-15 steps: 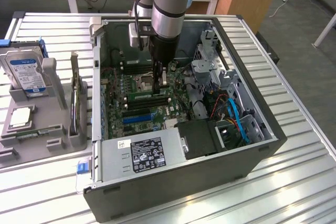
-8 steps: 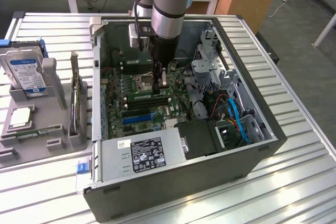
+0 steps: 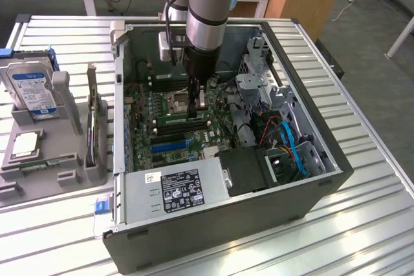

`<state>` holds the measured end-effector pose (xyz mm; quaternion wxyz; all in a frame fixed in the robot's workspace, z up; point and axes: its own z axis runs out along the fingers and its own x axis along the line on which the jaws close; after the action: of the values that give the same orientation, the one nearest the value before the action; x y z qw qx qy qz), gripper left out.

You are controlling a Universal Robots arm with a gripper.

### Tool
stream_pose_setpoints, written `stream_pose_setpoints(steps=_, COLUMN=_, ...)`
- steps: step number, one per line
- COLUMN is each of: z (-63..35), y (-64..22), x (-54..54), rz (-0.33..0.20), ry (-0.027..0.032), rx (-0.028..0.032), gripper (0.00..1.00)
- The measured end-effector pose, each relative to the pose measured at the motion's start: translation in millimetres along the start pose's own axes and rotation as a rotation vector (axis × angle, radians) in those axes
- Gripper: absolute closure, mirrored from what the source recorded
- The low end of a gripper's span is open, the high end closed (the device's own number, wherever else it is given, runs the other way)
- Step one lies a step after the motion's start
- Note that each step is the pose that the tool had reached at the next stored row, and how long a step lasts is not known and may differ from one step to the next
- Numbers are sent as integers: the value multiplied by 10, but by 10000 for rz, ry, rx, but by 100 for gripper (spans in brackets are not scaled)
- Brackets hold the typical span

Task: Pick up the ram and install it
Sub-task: 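Insert the ram into the slot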

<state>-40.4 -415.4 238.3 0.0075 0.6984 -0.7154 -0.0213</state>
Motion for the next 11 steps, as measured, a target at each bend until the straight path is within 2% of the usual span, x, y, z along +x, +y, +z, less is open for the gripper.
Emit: stream_pose_setpoints(steps=11, z=12, y=-1, x=9, rz=1, ry=1, rx=0, gripper=88)
